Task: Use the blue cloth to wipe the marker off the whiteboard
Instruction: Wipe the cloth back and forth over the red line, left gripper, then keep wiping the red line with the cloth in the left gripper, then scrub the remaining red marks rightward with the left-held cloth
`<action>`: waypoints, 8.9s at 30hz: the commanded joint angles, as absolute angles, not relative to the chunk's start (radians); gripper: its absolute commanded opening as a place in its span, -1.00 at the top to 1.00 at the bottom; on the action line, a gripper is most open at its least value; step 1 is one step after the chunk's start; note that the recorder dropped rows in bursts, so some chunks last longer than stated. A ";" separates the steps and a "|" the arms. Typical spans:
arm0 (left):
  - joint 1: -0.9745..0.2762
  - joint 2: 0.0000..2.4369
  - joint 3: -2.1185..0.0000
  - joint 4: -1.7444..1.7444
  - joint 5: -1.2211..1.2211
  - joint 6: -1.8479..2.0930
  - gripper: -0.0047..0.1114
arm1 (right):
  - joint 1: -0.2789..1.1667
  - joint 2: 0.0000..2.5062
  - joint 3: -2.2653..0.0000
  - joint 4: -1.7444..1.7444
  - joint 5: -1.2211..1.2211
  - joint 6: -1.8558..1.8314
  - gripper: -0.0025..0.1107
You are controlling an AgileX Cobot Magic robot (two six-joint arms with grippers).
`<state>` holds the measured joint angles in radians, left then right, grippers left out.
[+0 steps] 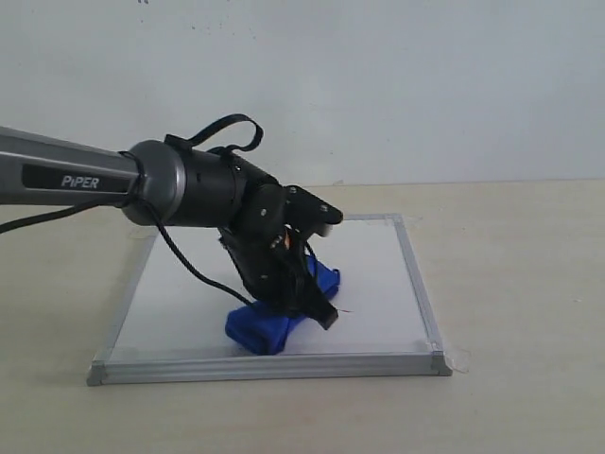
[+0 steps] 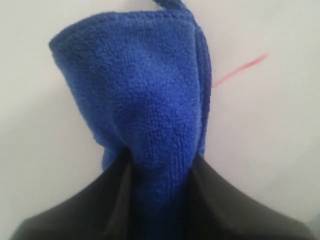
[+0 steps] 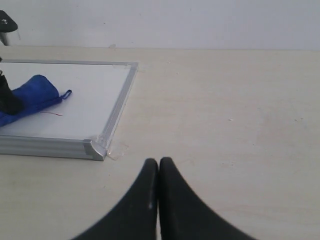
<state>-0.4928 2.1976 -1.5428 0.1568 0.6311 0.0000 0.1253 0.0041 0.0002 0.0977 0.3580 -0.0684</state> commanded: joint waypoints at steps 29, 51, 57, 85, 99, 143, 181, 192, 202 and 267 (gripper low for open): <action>-0.440 2.158 -1.509 0.024 0.574 0.194 0.85 | 0.120 0.000 0.000 0.098 0.352 -0.067 0.96; -0.248 2.172 -1.529 -0.060 0.718 0.204 0.85 | 0.120 0.000 0.000 0.098 0.352 -0.067 0.96; -0.401 2.156 -1.510 -0.078 0.726 0.217 0.85 | 0.120 0.000 0.000 0.098 0.352 -0.067 0.96; -0.336 2.151 -1.527 -0.190 0.823 0.363 0.85 | 0.120 0.000 0.000 0.098 0.352 -0.067 0.96; -0.258 2.153 -1.546 -0.272 0.463 0.355 0.85 | 0.120 0.000 0.000 0.098 0.352 -0.067 0.96; -0.322 2.199 -1.571 0.280 0.774 -0.012 0.85 | 0.120 0.000 0.000 0.098 0.352 -0.067 0.96; -0.364 2.211 -1.571 -0.368 0.682 0.375 0.85 | 0.120 0.000 0.000 0.098 0.352 -0.067 0.96; -0.443 2.211 -1.571 -0.171 0.600 0.242 0.85 | 0.120 0.000 0.000 0.098 0.352 -0.067 0.96; -0.432 2.222 -1.573 -0.008 0.613 -0.010 0.85 | 0.120 0.000 0.000 0.098 0.352 -0.067 0.96; -0.673 2.227 -1.599 0.026 0.692 0.130 0.85 | 0.120 0.000 0.000 0.098 0.352 -0.067 0.96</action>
<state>-0.6059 2.2197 -1.6028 0.0793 0.7074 0.1071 0.1215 0.0041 0.0002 0.0977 0.3580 -0.0665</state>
